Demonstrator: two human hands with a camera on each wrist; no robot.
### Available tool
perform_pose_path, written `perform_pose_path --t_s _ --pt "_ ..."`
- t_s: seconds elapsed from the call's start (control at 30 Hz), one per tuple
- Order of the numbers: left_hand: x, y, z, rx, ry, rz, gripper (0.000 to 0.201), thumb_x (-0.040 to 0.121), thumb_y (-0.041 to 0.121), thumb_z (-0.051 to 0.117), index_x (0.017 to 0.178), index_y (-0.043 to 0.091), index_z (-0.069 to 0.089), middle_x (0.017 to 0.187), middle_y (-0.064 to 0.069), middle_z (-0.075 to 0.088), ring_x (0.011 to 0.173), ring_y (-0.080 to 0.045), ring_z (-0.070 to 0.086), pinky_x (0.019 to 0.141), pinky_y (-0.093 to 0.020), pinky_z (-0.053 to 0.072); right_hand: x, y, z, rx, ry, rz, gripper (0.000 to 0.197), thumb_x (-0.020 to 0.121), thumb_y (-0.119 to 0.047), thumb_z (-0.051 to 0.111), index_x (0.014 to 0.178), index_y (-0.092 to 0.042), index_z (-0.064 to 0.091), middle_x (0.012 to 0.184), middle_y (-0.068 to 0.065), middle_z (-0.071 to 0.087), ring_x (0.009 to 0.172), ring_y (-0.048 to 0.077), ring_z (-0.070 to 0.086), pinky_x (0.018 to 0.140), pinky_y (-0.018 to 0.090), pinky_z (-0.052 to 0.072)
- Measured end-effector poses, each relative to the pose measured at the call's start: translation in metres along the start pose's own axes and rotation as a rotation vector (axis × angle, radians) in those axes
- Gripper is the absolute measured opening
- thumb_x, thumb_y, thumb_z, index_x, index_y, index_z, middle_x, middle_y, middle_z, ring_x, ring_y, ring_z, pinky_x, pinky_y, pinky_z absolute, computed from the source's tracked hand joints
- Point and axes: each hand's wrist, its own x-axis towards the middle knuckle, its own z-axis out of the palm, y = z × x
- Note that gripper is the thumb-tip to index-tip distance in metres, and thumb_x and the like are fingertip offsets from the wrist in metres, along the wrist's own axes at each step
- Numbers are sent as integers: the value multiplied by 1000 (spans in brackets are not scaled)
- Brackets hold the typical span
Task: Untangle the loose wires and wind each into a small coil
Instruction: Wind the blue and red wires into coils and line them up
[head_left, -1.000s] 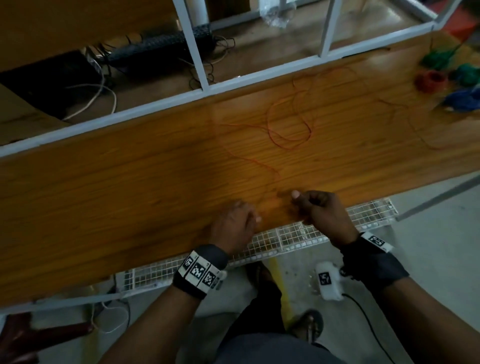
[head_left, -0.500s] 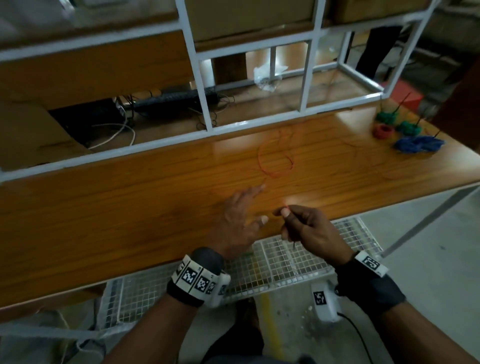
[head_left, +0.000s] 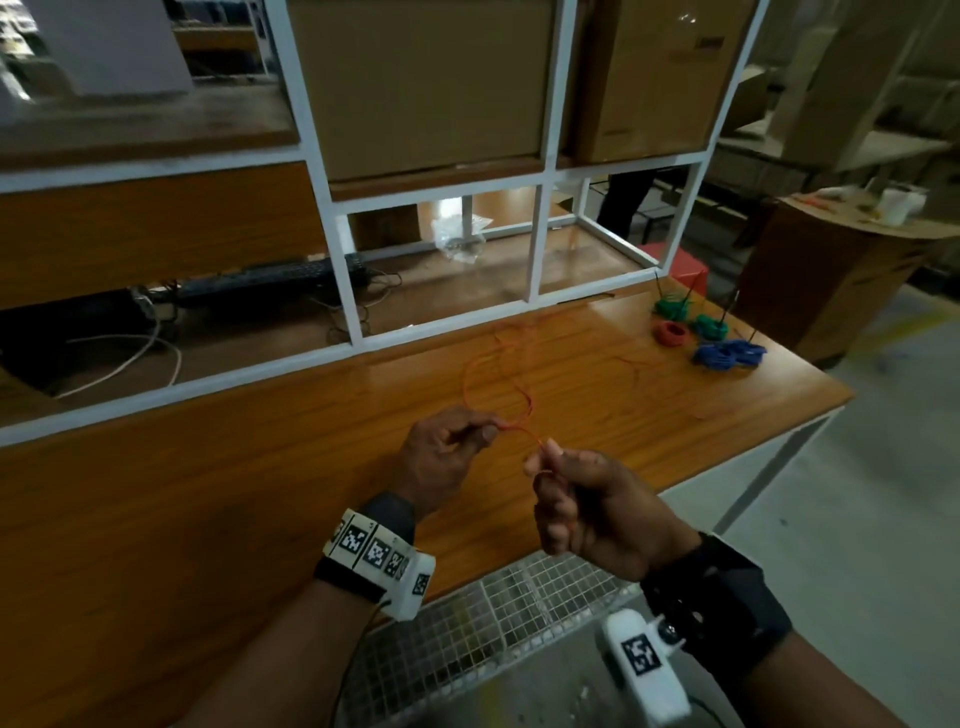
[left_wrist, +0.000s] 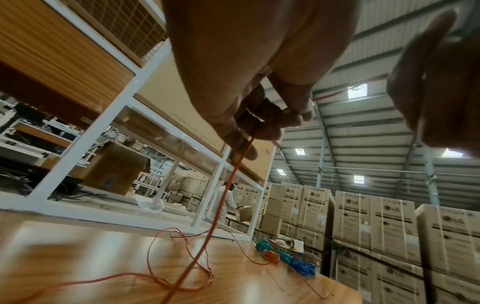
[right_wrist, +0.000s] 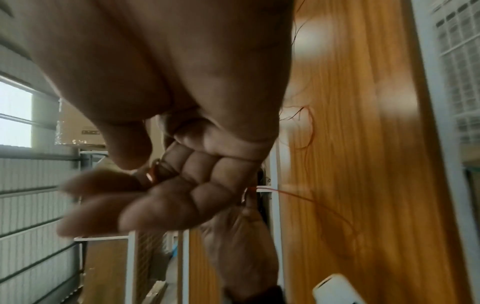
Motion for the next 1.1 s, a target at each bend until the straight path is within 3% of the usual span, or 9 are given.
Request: perform_pose_path --t_s 0.1,0.2,0.3,0.4,0.53,0.6,0.73,0.97,1.1 --pt "8 -6 5 -52 -23 10 16 91 30 65 102 33 76 98 3 73 92 -18 68 79 -43 56 17 -8 12 136 -61 -79 35 107 -33 43 100 -8 66 61 2 59 62 21 68 60 34 58" --pt "7 -7 17 -88 -89 -72 25 94 15 63 91 37 74 81 7 71 77 -11 64 70 -29 51 42 -18 18 287 -11 -303 33 109 -25 39 101 -7 66 106 16 75 113 30 71 91 41 61" --pt "-2 -9 31 -122 -190 -153 22 95 32 58 85 45 73 65 12 62 63 -7 56 62 -26 45 62 -36 16 248 147 -503 36 111 -23 35 101 -9 67 137 19 65 134 29 59 108 43 51" --pt "-13 -19 30 -61 -225 -185 17 97 35 64 83 37 74 65 19 62 63 2 54 62 -24 42 69 -55 -4 -146 421 -605 34 110 -26 38 100 -12 67 137 5 67 133 15 58 112 39 41" --pt "-16 -22 1 52 -205 -218 16 94 39 68 80 33 75 66 17 65 61 -1 57 57 -30 44 54 -64 -35 -1167 755 -527 28 110 -22 44 100 -20 70 130 -6 70 137 10 51 103 27 43" --pt "-10 -16 -16 148 -150 -167 15 93 36 70 82 29 76 70 15 69 63 -3 61 55 -24 45 43 -63 -46 -1460 677 -355 28 108 -16 46 107 -19 73 124 -3 72 118 14 63 92 33 52" --pt "16 10 -41 289 -111 -31 5 93 31 70 93 34 74 81 20 71 77 -3 66 61 -19 52 38 -47 -58 -1467 350 -66 28 106 -21 47 113 -22 74 110 -12 77 107 10 70 94 47 56" --pt "66 50 -50 290 -119 177 14 90 28 72 97 18 77 92 8 75 85 -8 70 72 -20 57 40 -31 -35 -1011 -37 77 31 111 -21 44 110 -1 67 101 10 79 102 21 73 92 30 52" --pt "87 55 -39 143 -153 179 15 85 20 77 96 9 79 92 2 77 86 -12 73 77 -25 58 45 -20 -22 -684 -227 38 29 109 -18 43 111 3 64 110 22 75 103 27 70 92 33 52"
